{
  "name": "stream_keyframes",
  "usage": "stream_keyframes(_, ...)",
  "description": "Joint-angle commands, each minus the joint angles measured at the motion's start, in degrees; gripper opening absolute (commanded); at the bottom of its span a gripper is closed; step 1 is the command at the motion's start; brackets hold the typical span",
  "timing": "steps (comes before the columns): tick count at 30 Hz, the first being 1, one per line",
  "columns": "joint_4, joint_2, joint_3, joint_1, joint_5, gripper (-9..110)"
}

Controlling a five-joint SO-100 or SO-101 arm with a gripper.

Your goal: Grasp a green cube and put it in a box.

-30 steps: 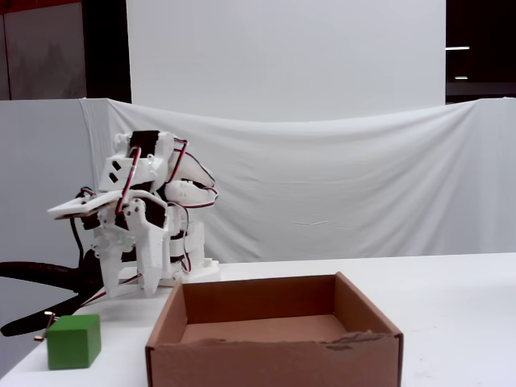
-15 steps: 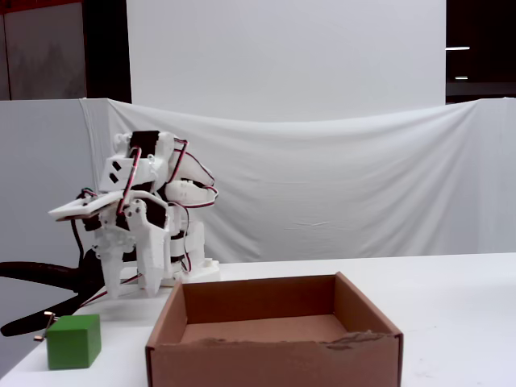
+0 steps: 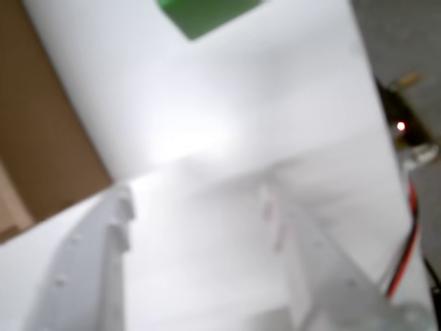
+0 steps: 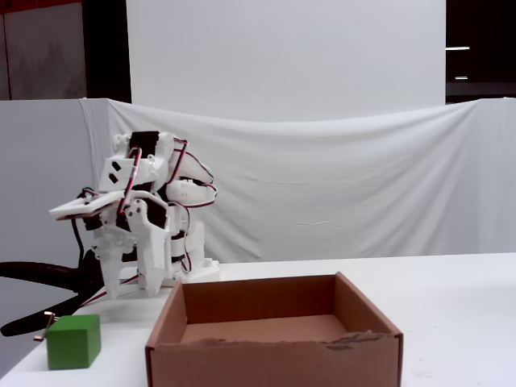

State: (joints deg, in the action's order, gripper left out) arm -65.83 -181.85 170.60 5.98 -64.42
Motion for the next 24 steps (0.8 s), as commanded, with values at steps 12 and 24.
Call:
stream_keyframes(12, 1.32, 19.95, -19.07, 0.97, -4.48, 25)
stream_keyframes(24, 3.78, 41.57, -33.84, 3.69, -10.46, 25)
